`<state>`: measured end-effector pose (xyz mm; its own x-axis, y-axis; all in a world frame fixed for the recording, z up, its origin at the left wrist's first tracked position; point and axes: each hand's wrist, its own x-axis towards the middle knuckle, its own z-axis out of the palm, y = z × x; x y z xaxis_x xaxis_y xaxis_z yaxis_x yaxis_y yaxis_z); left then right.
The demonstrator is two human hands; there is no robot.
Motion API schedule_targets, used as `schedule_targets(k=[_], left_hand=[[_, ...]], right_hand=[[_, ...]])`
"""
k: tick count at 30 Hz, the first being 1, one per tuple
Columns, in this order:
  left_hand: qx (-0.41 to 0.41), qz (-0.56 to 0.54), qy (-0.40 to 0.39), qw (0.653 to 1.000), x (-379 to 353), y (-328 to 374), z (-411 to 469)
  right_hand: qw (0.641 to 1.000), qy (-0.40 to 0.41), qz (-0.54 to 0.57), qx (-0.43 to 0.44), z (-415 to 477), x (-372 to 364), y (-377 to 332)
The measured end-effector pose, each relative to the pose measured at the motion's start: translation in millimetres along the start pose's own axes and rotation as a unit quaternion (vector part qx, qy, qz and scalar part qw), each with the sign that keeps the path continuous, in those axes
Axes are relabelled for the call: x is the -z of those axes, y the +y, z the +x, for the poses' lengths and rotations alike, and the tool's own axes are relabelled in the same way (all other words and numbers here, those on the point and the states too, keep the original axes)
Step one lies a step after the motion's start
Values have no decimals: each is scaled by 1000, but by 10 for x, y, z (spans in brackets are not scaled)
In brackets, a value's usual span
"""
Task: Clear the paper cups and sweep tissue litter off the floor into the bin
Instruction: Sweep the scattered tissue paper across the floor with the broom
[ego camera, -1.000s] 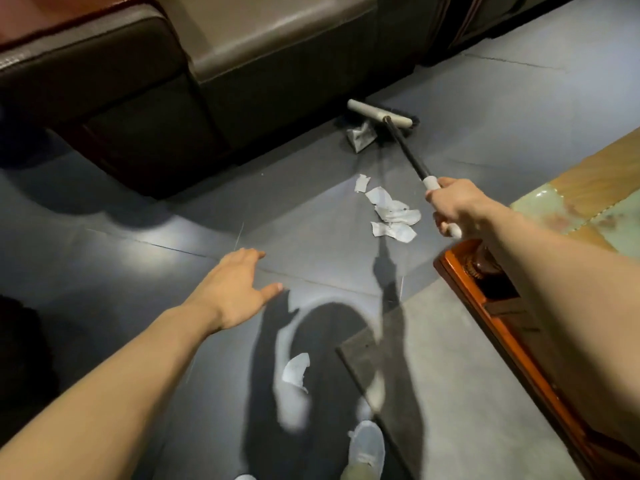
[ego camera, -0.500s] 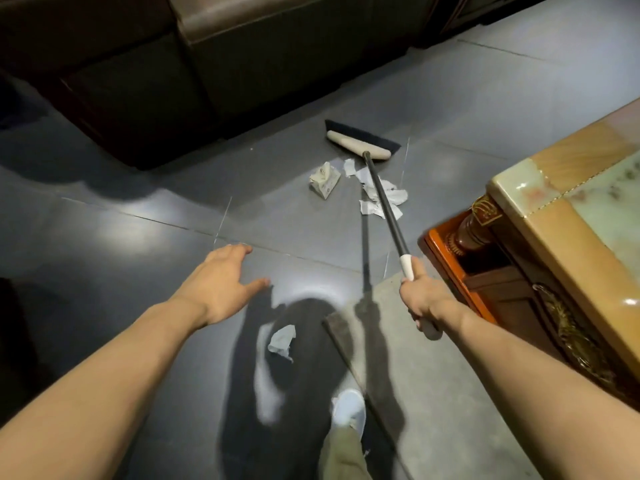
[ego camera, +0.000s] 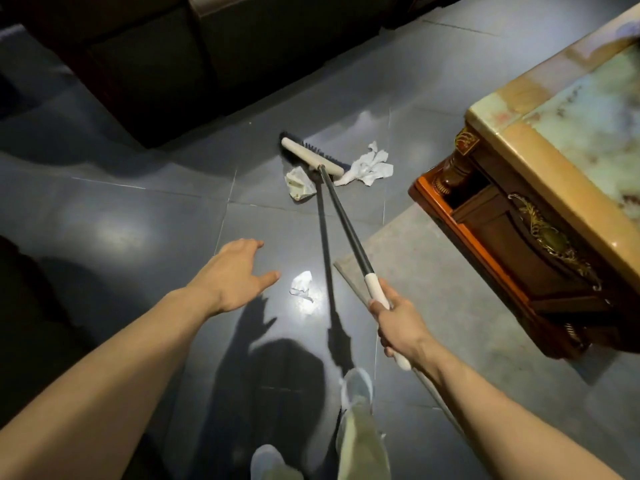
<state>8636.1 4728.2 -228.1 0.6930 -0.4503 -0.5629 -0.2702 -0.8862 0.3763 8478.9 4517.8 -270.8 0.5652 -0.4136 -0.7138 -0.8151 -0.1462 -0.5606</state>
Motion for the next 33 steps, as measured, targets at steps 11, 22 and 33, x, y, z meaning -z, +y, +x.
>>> schedule_targets(k=[11, 22, 33], left_hand=[[32, -16, 31, 999, -79, -11, -146], [84, -37, 34, 995, -436, -69, -126], [60, -38, 57, 996, -833, -352, -1239]], right_hand=[[996, 84, 27, 4, 689, 943, -682], [998, -12, 21, -55, 819, 551, -413], [995, -76, -64, -27, -302, -492, 151]])
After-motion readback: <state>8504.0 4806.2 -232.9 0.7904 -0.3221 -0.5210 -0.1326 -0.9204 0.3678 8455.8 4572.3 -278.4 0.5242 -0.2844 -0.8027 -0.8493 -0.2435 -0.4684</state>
